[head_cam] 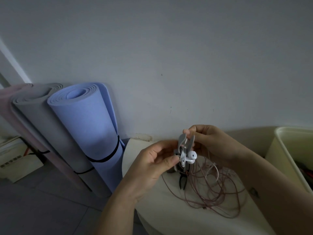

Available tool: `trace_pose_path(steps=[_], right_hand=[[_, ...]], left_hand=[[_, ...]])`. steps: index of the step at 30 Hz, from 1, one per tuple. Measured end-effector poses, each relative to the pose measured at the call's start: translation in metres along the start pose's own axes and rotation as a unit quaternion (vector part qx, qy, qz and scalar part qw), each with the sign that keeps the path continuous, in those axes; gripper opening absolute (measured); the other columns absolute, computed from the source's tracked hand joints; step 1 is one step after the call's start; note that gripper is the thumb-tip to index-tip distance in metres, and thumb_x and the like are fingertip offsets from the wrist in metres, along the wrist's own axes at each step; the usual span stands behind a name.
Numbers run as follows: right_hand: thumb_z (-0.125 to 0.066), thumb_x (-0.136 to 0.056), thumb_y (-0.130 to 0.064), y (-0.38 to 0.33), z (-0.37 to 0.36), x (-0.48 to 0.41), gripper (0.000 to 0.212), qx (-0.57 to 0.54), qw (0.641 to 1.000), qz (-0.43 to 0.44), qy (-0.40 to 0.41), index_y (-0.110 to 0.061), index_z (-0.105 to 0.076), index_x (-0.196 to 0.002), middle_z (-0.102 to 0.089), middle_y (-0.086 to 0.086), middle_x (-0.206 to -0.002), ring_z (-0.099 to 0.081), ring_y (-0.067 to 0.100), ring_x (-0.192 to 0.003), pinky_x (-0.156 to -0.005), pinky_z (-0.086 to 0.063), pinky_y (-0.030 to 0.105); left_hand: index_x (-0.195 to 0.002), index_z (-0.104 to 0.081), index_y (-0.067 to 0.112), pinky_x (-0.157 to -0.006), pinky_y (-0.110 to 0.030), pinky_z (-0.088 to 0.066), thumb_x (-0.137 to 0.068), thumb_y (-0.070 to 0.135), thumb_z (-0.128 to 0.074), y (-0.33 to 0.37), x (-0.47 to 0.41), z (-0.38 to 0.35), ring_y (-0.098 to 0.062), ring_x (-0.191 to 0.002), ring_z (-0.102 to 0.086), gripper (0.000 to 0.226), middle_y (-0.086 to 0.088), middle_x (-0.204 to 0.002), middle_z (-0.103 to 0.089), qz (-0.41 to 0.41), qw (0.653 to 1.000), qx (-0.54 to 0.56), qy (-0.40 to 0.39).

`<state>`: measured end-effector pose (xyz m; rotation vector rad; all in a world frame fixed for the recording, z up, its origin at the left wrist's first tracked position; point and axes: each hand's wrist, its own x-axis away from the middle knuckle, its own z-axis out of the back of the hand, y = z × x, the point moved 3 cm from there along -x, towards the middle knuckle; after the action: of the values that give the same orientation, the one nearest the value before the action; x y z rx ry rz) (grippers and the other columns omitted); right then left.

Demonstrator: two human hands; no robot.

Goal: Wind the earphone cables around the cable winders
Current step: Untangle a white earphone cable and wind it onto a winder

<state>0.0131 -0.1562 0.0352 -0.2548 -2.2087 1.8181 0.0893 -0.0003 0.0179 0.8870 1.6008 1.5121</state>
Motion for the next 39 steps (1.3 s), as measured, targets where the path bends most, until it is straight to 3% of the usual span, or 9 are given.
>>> trace_pose_path(steps=[4,9,12,16,23,26,29,35,39], right_hand=[[-0.072,-0.073,-0.027,0.010,-0.003,-0.005,0.030,0.005,1.000,-0.011,-0.008,-0.001,-0.058,-0.075,-0.058,0.023,-0.083,-0.060,0.025,-0.067,-0.061,-0.054,0.028],[-0.060,-0.084,-0.026,0.025,-0.007,-0.011,0.055,-0.019,0.998,-0.051,-0.014,0.021,-0.050,-0.111,-0.060,0.033,-0.099,-0.058,0.031,-0.085,-0.073,-0.053,0.031],[-0.052,-0.094,-0.016,0.032,-0.015,-0.012,0.028,-0.027,0.997,-0.077,0.016,0.008,-0.062,-0.085,-0.060,0.010,-0.067,-0.053,0.014,-0.058,-0.053,-0.046,0.019],[-0.049,-0.097,-0.019,0.038,-0.030,-0.012,0.051,-0.025,0.996,-0.084,0.023,-0.020,-0.062,-0.047,-0.031,0.000,-0.055,-0.024,0.007,-0.042,-0.045,-0.026,0.018],[-0.053,-0.093,-0.024,0.040,-0.032,-0.013,0.027,-0.024,0.997,-0.058,0.053,-0.008,-0.061,-0.072,-0.024,-0.001,-0.051,-0.016,0.013,-0.052,-0.055,-0.015,0.028],[-0.058,-0.079,-0.037,0.044,-0.036,-0.015,0.029,-0.027,0.996,-0.062,0.051,-0.009,-0.062,-0.072,-0.030,0.005,-0.058,-0.021,0.014,-0.054,-0.054,-0.020,0.026],[-0.052,-0.092,-0.032,0.050,-0.040,-0.016,0.036,-0.030,0.996,-0.073,0.040,-0.013,-0.064,-0.065,-0.033,0.005,-0.058,-0.026,0.011,-0.049,-0.051,-0.027,0.023],[-0.057,-0.092,-0.039,0.060,-0.037,-0.017,0.037,0.289,0.954,-0.053,0.058,-0.008,-0.056,-0.072,-0.046,0.005,-0.061,-0.040,0.010,-0.049,-0.043,-0.033,0.015],[-0.057,-0.093,-0.039,0.057,-0.038,-0.021,0.038,0.379,0.922,-0.011,0.071,-0.016,-0.052,-0.063,-0.047,-0.002,-0.056,-0.047,0.011,-0.055,-0.050,-0.031,0.024]], left_hand=[[-0.111,-0.071,0.024,-0.100,-0.034,-0.048,-0.081,0.016,-0.064,0.000,-0.001,0.001,-0.018,-0.115,-0.062,0.032,-0.003,-0.117,-0.070,-0.012,0.999,0.025,0.018],[-0.111,-0.069,0.023,-0.103,-0.036,-0.047,-0.084,0.015,-0.067,0.003,0.000,0.003,-0.016,-0.114,-0.063,0.028,0.000,-0.116,-0.071,-0.026,0.998,0.028,0.046],[-0.114,-0.066,0.019,-0.103,-0.040,-0.045,-0.082,0.018,-0.069,0.002,0.000,0.004,-0.018,-0.115,-0.063,0.032,-0.002,-0.116,-0.071,-0.029,0.996,0.044,0.073],[-0.112,-0.067,0.016,-0.100,-0.040,-0.048,-0.084,0.013,-0.069,0.000,-0.002,0.009,-0.023,-0.115,-0.063,0.029,-0.006,-0.113,-0.071,-0.019,0.986,0.115,0.116],[-0.116,-0.062,0.006,-0.091,-0.036,-0.055,-0.077,0.008,-0.060,0.002,-0.003,0.008,-0.024,-0.109,-0.066,0.040,-0.010,-0.115,-0.070,0.012,0.967,0.230,0.105],[-0.120,-0.060,0.003,-0.091,-0.037,-0.055,-0.077,0.007,-0.059,0.002,-0.004,0.005,-0.025,-0.110,-0.066,0.043,-0.012,-0.118,-0.068,0.022,0.963,0.246,0.111],[-0.116,-0.062,0.004,-0.084,-0.033,-0.058,-0.079,0.007,-0.058,0.003,-0.004,0.005,-0.023,-0.105,-0.068,0.038,-0.013,-0.114,-0.070,0.036,0.954,0.270,0.124],[-0.082,-0.076,0.013,-0.092,-0.036,-0.051,-0.092,0.007,-0.051,-0.007,-0.002,0.013,-0.014,-0.083,-0.070,0.028,-0.006,-0.088,-0.076,0.131,0.906,0.349,0.198],[-0.092,-0.068,0.011,-0.085,-0.033,-0.051,-0.095,0.008,-0.052,-0.012,-0.002,0.018,-0.012,-0.084,-0.062,0.017,-0.004,-0.077,-0.074,0.158,0.875,0.377,0.260]])
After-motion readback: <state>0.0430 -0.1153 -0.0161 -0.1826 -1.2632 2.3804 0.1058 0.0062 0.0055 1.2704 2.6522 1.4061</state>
